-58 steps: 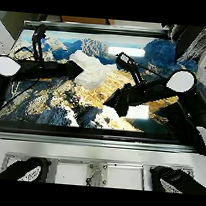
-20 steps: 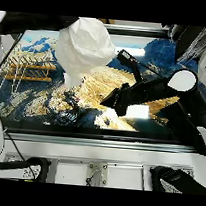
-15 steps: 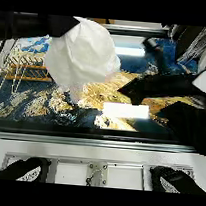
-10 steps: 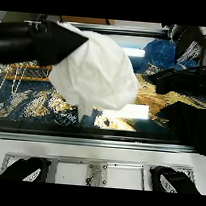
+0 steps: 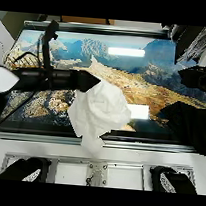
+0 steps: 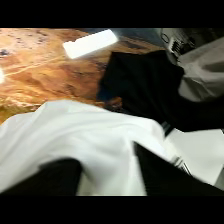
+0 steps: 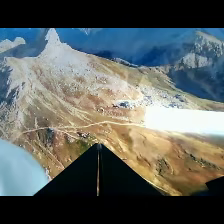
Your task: Fold the clothes and pants, and hang the long-sleeved shirts on hangers.
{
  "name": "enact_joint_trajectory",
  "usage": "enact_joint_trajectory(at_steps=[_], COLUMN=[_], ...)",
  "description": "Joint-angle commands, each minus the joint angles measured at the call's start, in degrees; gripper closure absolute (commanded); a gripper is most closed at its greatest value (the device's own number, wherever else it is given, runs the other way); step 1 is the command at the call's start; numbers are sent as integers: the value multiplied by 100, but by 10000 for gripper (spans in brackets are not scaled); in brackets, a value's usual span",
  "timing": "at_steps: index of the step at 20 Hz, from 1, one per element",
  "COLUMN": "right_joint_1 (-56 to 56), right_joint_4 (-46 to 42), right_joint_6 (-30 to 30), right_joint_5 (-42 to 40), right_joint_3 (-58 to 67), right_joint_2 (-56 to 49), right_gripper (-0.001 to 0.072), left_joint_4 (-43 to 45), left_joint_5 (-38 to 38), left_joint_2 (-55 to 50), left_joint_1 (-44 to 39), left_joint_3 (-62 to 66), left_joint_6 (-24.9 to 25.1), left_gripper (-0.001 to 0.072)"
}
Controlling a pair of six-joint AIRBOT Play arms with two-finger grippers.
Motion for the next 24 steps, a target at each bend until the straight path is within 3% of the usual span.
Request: enact_joint_trajectory(at_steps=[1,3,7,12,16,23,24], right_joint_1=[-26,-26,-26,-26,-24,-24,-24], right_joint_4=[-46,-46,-46,-42,-4,-4,-4], right_joint_6=[68,68,68,70,68,68,68], right_joint_5=[284,533,658,658,662,763,763], right_joint_3=[-2,-2,-9,-26,-98,-138,-197], right_joint_2=[-181,-269,-317,-332,-332,-378,-415], right_gripper=[700,699,700,699,700,699,700], left_joint_4=[-339,-706,157,258,315,291,293], left_joint_5=[382,-129,-1023,-656,-96,79,166], left_joint_2=[-1123,-1685,-1912,-1941,-2350,-3200,-3289], left_joint_1=[850,1416,1606,680,-72,-175,-201], left_joint_3=[-149,140,-214,-1443,-1547,-1113,-1056], left_joint_6=[105,109,107,111,109,-107,-153], left_gripper=[20,33,33,33,33,36,232])
